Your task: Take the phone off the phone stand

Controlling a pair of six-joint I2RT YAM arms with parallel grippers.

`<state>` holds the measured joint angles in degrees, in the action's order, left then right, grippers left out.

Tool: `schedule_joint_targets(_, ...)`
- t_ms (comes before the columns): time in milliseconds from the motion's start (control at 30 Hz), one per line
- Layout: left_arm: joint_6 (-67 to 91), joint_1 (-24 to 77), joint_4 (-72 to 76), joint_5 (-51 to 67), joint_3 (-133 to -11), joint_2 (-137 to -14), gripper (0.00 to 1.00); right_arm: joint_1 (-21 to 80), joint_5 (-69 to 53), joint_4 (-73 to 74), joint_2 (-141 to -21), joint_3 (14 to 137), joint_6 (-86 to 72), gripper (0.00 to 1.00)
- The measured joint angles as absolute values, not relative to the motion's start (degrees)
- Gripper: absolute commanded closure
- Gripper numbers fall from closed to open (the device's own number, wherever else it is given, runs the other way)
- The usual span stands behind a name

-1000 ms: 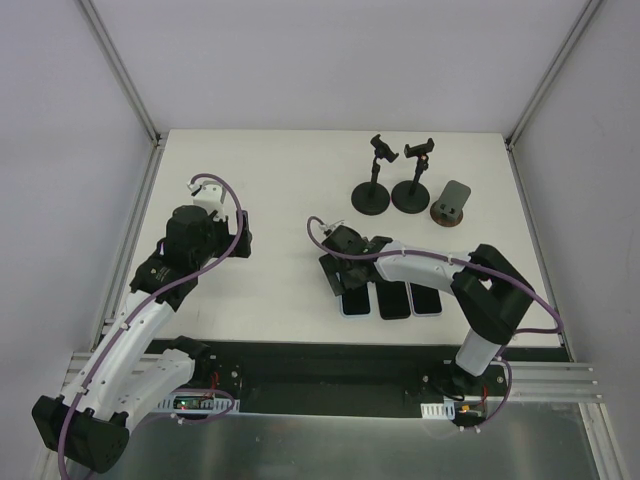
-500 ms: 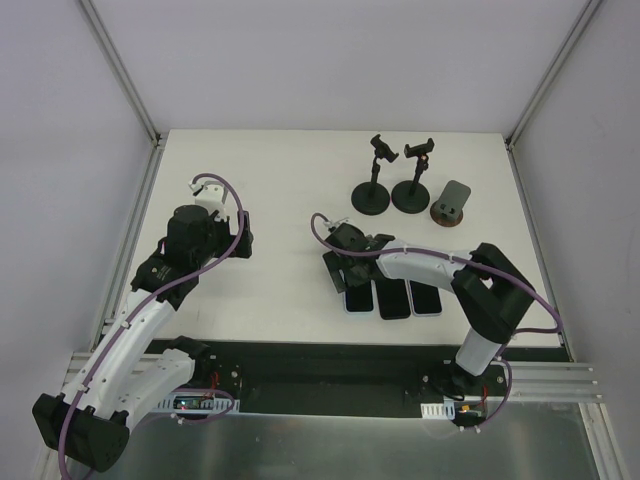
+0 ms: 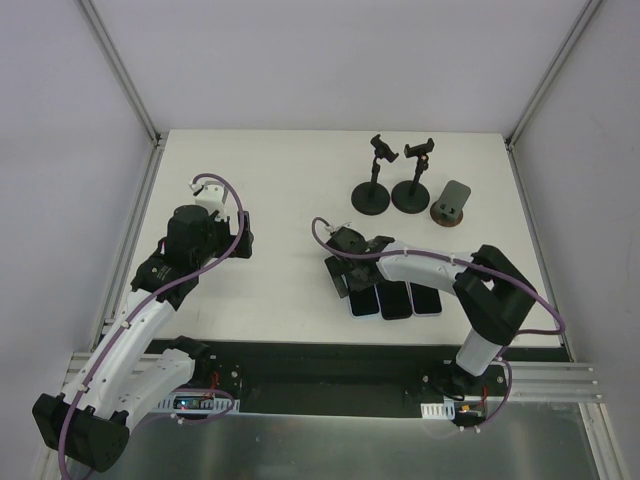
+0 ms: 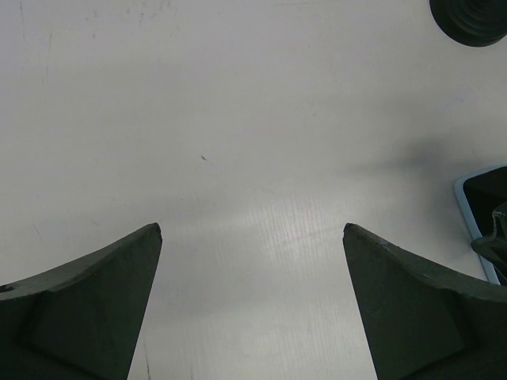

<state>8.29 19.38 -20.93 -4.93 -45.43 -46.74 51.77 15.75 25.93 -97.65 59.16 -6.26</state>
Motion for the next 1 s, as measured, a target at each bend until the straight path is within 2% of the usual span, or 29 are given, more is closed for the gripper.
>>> schedule_joint_targets(300,8.29,19.38,-20.91,-4.93,-45.43,-46.74,0.04,52.53,15.84,28.53,-96.20,59.13,-6.96,0.05)
schedule_joint_targets(567,8.29,19.38,-20.93,-4.93,-45.41,-46.74,0.04,52.01,16.95,28.71,-90.26,59.48,-6.39,0.00)
schedule_joint_targets(833,8.29,19.38,-20.93,-4.93,-45.30,-46.72,0.04,50.43,18.00,25.91,-88.05,61.12,-2.76,0.04)
schedule_joint_targets(1000,8.29,19.38,-20.93,-4.93,-45.25,-46.72,0.04,50.46,18.68,24.16,-91.83,62.89,0.12,0.04)
